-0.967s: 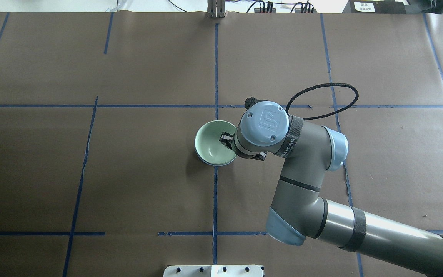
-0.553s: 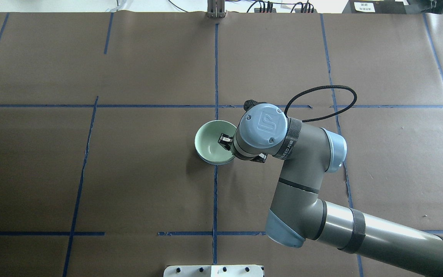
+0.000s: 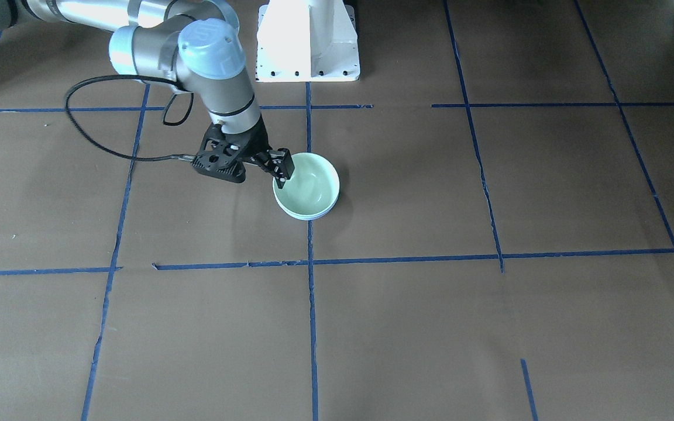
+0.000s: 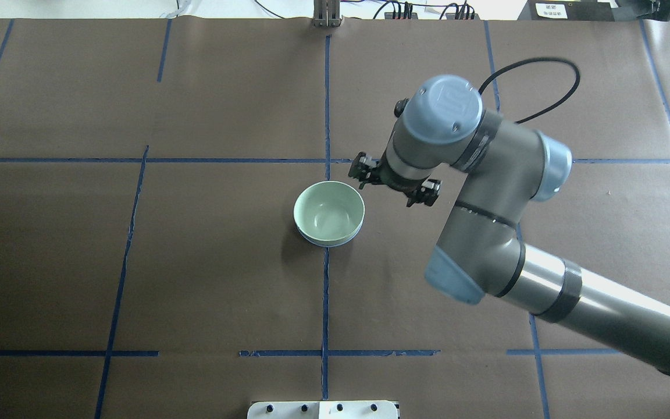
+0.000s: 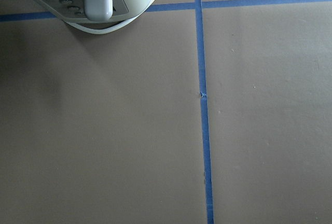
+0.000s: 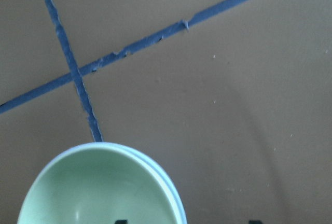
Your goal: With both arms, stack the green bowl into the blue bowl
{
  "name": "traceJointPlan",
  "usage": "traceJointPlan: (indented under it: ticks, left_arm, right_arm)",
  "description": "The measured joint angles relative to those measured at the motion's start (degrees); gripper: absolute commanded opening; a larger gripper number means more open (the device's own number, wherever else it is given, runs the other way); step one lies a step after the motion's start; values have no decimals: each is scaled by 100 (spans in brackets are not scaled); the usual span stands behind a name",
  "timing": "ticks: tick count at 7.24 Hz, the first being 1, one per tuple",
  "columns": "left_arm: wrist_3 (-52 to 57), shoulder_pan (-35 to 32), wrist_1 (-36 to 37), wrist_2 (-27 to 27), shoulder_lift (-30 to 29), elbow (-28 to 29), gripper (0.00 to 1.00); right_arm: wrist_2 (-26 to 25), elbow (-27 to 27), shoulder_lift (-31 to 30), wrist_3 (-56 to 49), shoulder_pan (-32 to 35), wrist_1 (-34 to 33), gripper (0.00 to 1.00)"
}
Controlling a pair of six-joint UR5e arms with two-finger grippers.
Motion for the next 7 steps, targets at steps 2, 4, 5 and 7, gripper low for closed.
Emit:
traceJointPlan:
  ticks: [2, 4, 5, 7]
  left_arm:
    - [5, 36, 47, 40, -91, 27, 100]
    - [59, 51, -4, 33, -116, 80, 100]
    - [64, 54, -10, 16, -121, 71, 100]
    - [68, 52, -76, -2, -114, 22, 100]
  right_arm:
    - [831, 415, -427, -2562, 1290, -1181, 100]
    - [1328, 744, -1465, -6005, 2863, -2013, 100]
    - [1451, 755, -2063, -7503, 3560, -2133, 100]
    - [1617, 739, -3252, -9631, 4616, -2147, 100]
